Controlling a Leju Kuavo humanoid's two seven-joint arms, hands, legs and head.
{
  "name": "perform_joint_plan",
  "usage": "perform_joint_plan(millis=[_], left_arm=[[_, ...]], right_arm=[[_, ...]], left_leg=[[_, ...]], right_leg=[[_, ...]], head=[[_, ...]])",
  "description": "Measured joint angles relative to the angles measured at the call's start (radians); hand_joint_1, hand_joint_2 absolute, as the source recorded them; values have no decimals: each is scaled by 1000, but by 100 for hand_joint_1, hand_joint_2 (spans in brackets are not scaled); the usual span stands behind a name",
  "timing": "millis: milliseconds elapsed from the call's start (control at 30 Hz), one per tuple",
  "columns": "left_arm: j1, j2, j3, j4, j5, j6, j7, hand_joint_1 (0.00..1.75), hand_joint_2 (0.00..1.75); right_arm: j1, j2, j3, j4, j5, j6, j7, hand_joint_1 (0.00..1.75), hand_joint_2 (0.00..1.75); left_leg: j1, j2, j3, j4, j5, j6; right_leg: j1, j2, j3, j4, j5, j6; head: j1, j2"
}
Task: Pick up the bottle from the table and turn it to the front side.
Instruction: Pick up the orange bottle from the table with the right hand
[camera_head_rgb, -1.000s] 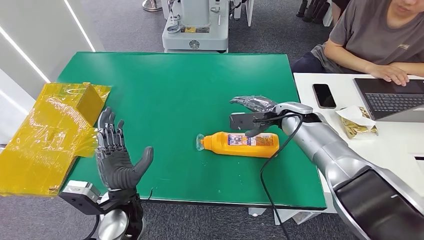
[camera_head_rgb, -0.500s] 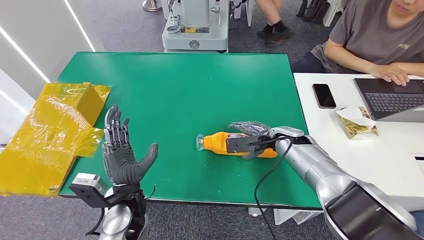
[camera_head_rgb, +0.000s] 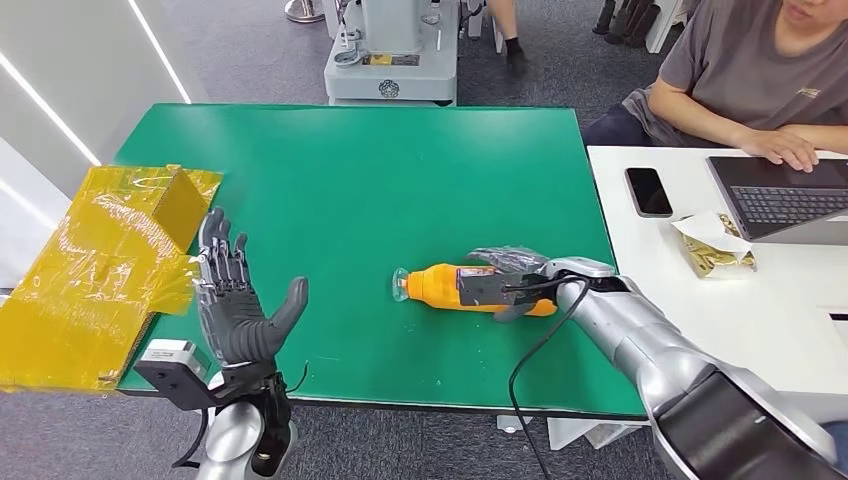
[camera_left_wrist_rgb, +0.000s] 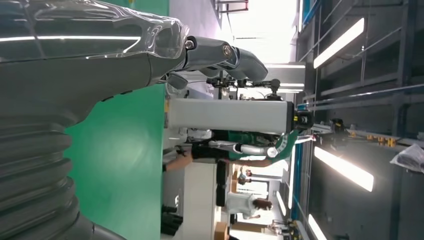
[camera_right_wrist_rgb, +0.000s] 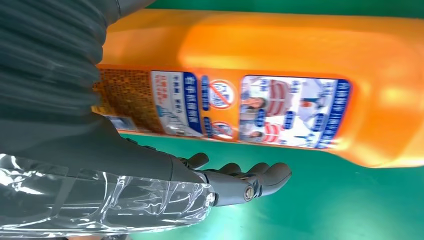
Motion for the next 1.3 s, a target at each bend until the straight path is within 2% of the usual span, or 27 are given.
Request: perform_joint_plan(millis=[167,333,533,700,733,800,867,933,1033,1300], left_arm=[[1,-1,7,0,12,-1,0,0,175],[13,-1,10,0,21,-1,0,0,175],[39,0,12,-2,28,2,0,0,175],[63,0,17,-15,32,11,0,0,175],[67,0,19,-19,33,11,0,0,175],[74,0,21,-25,33,12,0,0,175],[78,0,25,-29,34,13,0,0,175],[83,0,30,-33,35,15,0,0,175],[89,0,36,-37,36,17,0,0,175],[94,0,43,-46,36,20,0,0,175]], right_arm=[[-1,-19,1,5,-2,-16,16,0,175],[-7,-62,3,5,-1,-29,17,0,175],[-28,-109,5,4,-1,5,16,0,175],[-40,-117,9,4,0,15,14,0,175],[-41,-117,10,4,0,17,13,1,175],[-43,-117,12,4,-1,20,12,23,175],[-44,-116,16,4,-1,21,7,31,175],[-44,-116,19,4,-2,20,2,13,175],[-45,-114,23,4,-2,20,-2,1,175],[-46,-103,29,4,-6,20,-5,0,175]], left_leg=[[0,0,0,0,0,0],[0,0,0,0,0,0],[0,0,0,0,0,0],[0,0,0,0,0,0],[0,0,0,0,0,0],[0,0,0,0,0,0],[0,0,0,0,0,0],[0,0,0,0,0,0],[0,0,0,0,0,0],[0,0,0,0,0,0]], right_leg=[[0,0,0,0,0,0],[0,-1,0,0,0,0],[0,0,0,0,0,0],[0,0,0,0,0,0],[0,0,0,0,0,0],[0,0,0,0,0,0],[0,0,0,0,0,0],[0,0,0,0,0,0],[0,0,0,0,0,0],[0,-1,0,0,0,0]], head=[[0,0],[0,0],[0,0],[0,0],[0,0],[0,0],[0,0],[0,0],[0,0],[0,0]])
